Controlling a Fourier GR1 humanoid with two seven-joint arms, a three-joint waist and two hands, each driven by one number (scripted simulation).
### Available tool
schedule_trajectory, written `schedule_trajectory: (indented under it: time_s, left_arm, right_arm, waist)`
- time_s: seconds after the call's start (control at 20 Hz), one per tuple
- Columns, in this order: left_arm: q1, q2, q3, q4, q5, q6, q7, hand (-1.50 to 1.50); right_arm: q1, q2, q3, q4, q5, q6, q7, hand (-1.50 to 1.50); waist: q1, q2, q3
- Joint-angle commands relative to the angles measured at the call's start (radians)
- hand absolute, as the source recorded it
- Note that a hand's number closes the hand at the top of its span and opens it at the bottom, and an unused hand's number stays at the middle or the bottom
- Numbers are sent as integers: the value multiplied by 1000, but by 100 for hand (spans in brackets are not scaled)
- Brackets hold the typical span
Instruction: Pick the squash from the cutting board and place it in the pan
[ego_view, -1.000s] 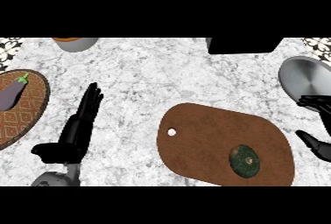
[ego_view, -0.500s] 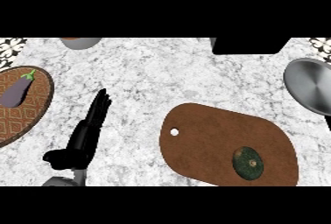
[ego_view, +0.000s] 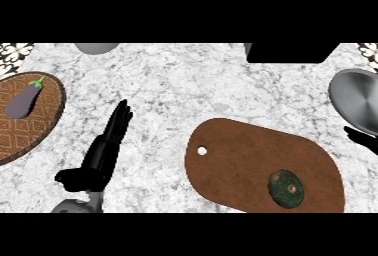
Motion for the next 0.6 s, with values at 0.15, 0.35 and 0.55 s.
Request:
schedule_trajectory:
  time_s: [0.15,0.35,0.55]
  left_arm:
    - [5,-30,-25,6,-36,12,-2,0]
    - [24,-11,13,-7,-14,-15,-22,0]
    - [10,-75,-7,64,-61,-1,-48,0]
  right_arm:
    - [-92,-13,226,-15,277,36,142,-150]
    - [-118,35,344,-33,435,32,264,-150]
    - [-81,81,325,5,479,62,212,-150]
  waist:
    - [10,2,1]
    - [5,0,1]
    - [-9,-1,2]
